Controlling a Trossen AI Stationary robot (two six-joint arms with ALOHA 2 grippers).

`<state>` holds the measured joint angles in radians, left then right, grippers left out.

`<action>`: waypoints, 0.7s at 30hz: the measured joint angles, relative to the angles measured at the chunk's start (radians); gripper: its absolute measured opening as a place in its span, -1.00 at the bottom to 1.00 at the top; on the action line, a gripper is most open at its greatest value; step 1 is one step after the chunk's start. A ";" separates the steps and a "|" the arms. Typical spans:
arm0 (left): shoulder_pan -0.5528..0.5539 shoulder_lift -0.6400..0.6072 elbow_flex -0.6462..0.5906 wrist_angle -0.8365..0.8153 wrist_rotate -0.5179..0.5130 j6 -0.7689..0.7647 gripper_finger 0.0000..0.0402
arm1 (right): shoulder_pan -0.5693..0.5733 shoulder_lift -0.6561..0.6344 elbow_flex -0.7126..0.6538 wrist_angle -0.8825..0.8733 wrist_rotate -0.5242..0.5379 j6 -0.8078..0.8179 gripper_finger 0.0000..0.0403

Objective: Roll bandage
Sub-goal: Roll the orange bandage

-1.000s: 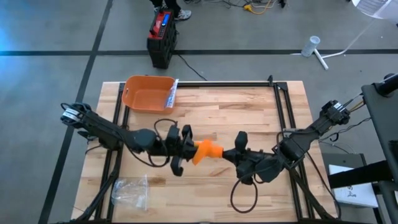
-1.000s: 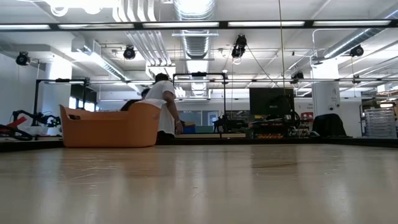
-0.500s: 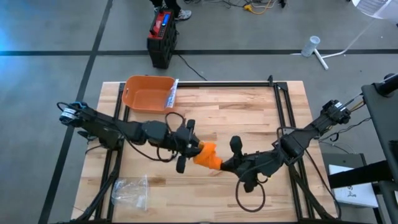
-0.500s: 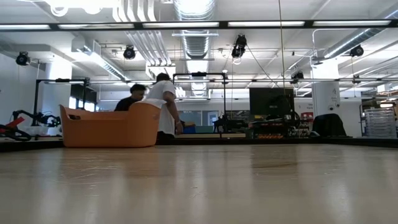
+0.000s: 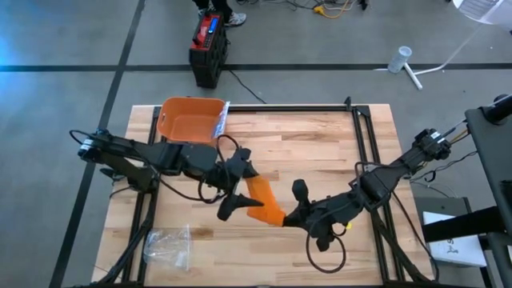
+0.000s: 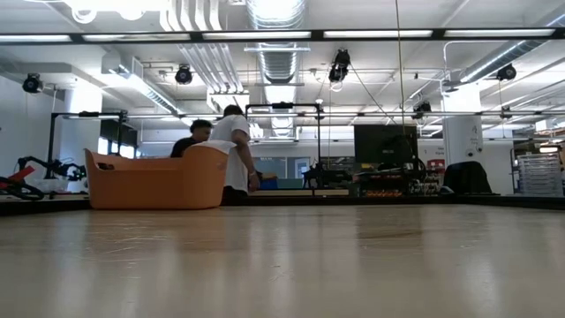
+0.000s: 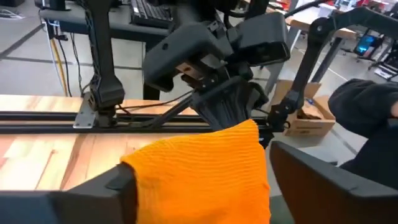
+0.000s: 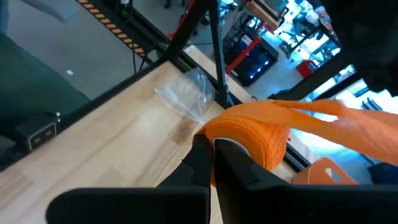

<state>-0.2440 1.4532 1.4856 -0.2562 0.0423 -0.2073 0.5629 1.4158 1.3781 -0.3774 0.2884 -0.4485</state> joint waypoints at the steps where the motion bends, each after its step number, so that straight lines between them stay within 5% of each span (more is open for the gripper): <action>1: -0.001 0.000 0.005 -0.006 -0.008 0.003 0.42 | 0.000 0.000 -0.001 0.003 -0.001 0.008 -1.00; 6: 0.003 0.000 0.009 -0.059 -0.091 0.038 0.56 | 0.000 0.000 -0.027 0.031 -0.057 0.077 -1.00; 13: 0.043 0.000 -0.022 -0.068 -0.191 0.078 0.50 | -0.001 0.003 -0.092 0.121 -0.139 0.134 -1.00; 21: 0.060 -0.001 -0.120 -0.003 -0.160 0.044 0.50 | -0.020 0.015 -0.158 0.221 -0.191 0.213 -1.00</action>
<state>-0.1843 1.4525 1.3654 -0.2593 -0.1174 -0.1637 0.5428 1.4312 1.2205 -0.1562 0.0971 -0.2352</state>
